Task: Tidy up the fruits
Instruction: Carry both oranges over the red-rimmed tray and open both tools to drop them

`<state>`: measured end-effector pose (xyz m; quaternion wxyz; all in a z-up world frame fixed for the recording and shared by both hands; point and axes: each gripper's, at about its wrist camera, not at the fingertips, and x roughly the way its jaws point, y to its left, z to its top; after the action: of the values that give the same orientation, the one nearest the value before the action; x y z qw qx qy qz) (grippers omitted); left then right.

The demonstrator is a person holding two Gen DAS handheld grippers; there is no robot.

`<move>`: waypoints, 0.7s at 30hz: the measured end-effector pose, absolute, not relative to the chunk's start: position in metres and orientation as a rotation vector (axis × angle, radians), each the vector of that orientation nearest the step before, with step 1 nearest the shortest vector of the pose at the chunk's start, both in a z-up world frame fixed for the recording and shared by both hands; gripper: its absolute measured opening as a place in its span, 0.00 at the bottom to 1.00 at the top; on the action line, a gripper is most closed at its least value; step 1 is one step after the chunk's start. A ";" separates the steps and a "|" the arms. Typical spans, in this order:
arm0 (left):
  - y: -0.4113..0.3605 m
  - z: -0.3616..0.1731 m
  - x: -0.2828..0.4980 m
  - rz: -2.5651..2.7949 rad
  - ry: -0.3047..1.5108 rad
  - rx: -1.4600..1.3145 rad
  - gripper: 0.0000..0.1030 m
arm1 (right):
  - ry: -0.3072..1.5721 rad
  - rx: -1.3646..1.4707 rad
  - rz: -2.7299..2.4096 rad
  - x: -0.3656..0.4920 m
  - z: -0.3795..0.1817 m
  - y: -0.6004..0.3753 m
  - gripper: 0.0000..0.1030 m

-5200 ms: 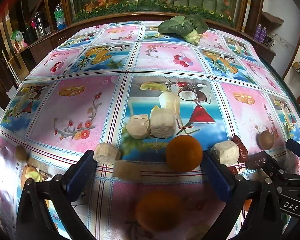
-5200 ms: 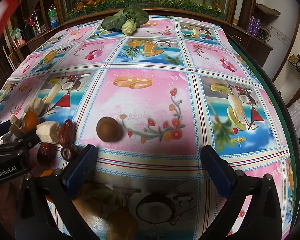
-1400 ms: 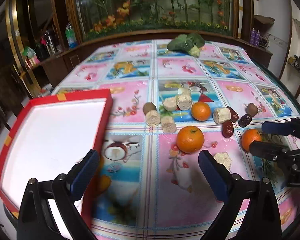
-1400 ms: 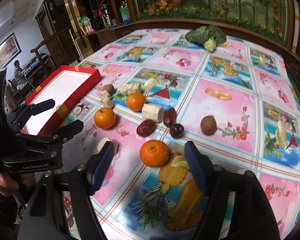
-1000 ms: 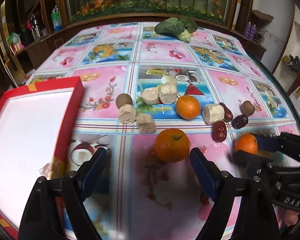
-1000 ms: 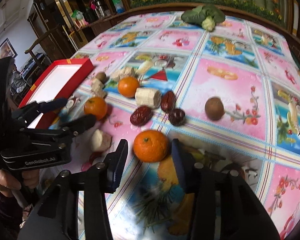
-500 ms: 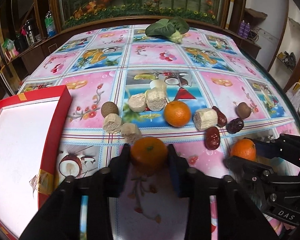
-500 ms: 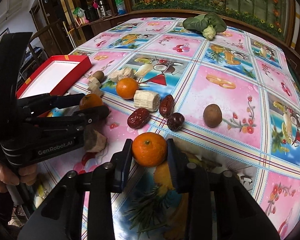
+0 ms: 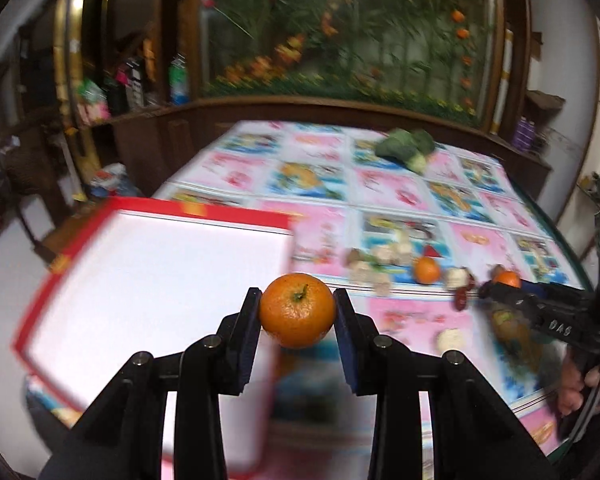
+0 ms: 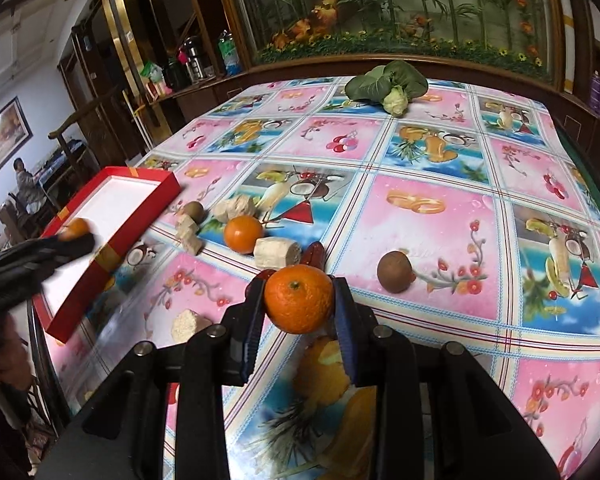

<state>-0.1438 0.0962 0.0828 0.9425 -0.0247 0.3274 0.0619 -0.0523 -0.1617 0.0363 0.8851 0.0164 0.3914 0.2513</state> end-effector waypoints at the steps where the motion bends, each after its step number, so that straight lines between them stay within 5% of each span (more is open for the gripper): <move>1: 0.104 0.084 -0.149 0.146 0.659 -0.042 0.34 | 0.816 0.039 0.527 -0.052 0.036 -0.160 0.34; 21: 0.190 0.034 -0.181 0.355 0.795 -0.051 0.35 | 0.870 -0.036 0.912 -0.105 0.041 0.092 0.35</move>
<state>-0.1808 0.1904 0.0342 0.9064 -0.0248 0.3852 0.1717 -0.1050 0.0917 0.0412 0.8076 -0.0169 0.4069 0.4265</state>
